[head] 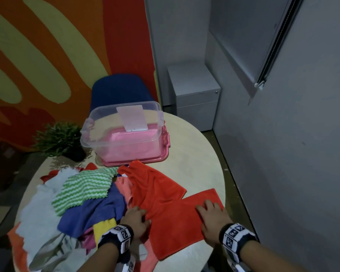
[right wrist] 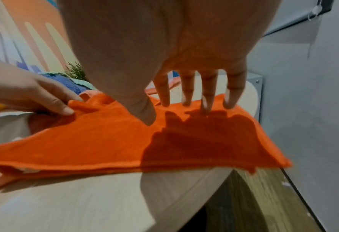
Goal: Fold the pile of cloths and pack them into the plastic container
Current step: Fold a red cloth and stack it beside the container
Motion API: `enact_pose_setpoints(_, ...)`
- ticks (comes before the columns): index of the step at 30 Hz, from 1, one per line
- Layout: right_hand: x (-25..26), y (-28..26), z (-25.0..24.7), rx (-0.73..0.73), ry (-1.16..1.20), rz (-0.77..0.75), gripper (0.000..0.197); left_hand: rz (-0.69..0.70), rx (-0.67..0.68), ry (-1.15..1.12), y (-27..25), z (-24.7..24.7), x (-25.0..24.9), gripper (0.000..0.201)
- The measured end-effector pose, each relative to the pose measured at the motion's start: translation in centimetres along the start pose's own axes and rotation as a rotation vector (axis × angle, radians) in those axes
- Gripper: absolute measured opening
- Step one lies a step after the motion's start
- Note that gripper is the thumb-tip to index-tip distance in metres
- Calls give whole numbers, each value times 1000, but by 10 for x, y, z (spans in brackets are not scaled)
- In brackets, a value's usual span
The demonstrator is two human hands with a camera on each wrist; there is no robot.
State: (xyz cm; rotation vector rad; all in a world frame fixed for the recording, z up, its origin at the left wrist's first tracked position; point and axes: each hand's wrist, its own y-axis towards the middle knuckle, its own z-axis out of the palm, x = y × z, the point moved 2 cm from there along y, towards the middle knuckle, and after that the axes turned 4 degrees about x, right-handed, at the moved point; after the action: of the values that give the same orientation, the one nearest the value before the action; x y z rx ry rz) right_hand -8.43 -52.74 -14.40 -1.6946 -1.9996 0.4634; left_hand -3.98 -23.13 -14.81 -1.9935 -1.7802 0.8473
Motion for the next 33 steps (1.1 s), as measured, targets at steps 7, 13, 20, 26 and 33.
enact_pose_setpoints(7,1,16,9,121,-24,-4,109,39,-3,-188,2,-9,9,38)
enact_pose_setpoints(13,25,-5,8,-45,138,-203,82,205,-44,-129,-19,-7,-12,32)
enact_pose_setpoints(20,58,-38,-4,36,464,-171,105,313,132,-483,-31,-10,-53,38)
enact_pose_setpoints(26,73,-32,-8,-34,445,-85,40,368,222,-712,-30,-11,-61,33)
enact_pose_setpoints(33,73,-36,0,114,210,-285,29,595,3,-207,-23,-4,-44,60)
